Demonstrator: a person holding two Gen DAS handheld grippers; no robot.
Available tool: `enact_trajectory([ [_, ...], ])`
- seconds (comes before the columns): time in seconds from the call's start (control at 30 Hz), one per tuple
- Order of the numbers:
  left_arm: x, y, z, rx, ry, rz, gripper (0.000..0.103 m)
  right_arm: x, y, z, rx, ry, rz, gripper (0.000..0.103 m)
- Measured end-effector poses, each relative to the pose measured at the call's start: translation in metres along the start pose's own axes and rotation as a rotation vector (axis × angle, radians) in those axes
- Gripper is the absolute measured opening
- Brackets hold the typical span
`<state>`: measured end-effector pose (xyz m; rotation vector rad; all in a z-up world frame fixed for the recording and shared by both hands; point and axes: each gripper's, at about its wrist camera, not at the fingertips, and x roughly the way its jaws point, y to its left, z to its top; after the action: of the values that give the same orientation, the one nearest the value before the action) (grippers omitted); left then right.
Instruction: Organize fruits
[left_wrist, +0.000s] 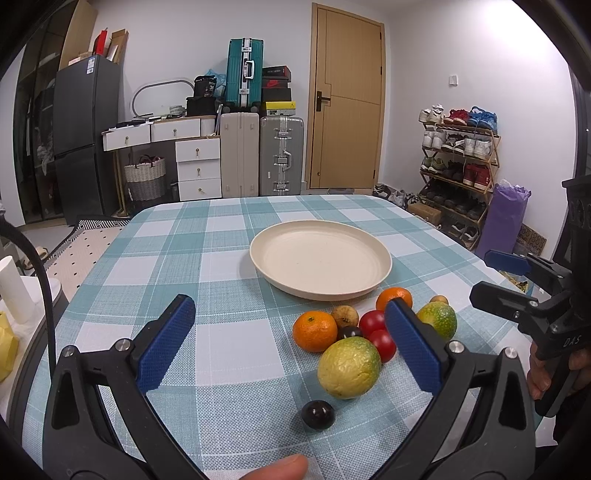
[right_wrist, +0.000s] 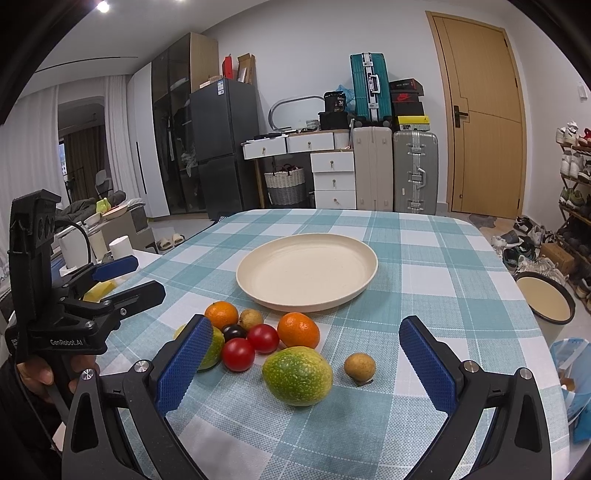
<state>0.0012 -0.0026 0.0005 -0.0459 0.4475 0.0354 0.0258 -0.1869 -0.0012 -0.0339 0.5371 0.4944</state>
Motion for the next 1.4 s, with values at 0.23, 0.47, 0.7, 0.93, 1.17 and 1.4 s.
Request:
enact_trajectory([
  [0.23,-0.0004,0.0007,-0.0001,0.0,0.001,-0.001,0.102,0.0003,0.0009,0.0001,-0.005,-0.002,0.001,0.103],
  [0.47,0.0004,0.0003,0.0,0.003,0.002,-0.005,0.102,0.0004,0.0029,0.0003,-0.002,-0.004,-0.001,0.103],
  [0.7,0.0002,0.0003,-0.0005,0.0,0.001,-0.005,0.102,-0.0004,0.0024,0.0002,0.0,-0.005,-0.002,0.103],
  [0.93,0.0004,0.0005,-0.0006,0.0,0.0,-0.006,0.102,-0.0004,0.0028,-0.0002,-0.002,-0.006,-0.003,0.103],
  [1.17,0.0004,0.0007,-0.0005,0.0,0.001,-0.006,0.102,-0.0006,0.001,-0.0017,0.003,-0.004,-0.007,0.103],
  [1.4,0.0018,-0.0018,-0.0002,0.003,0.007,-0.019,0.102,-0.0022,0.0021,-0.0019,0.002,-0.006,-0.031,0.103],
])
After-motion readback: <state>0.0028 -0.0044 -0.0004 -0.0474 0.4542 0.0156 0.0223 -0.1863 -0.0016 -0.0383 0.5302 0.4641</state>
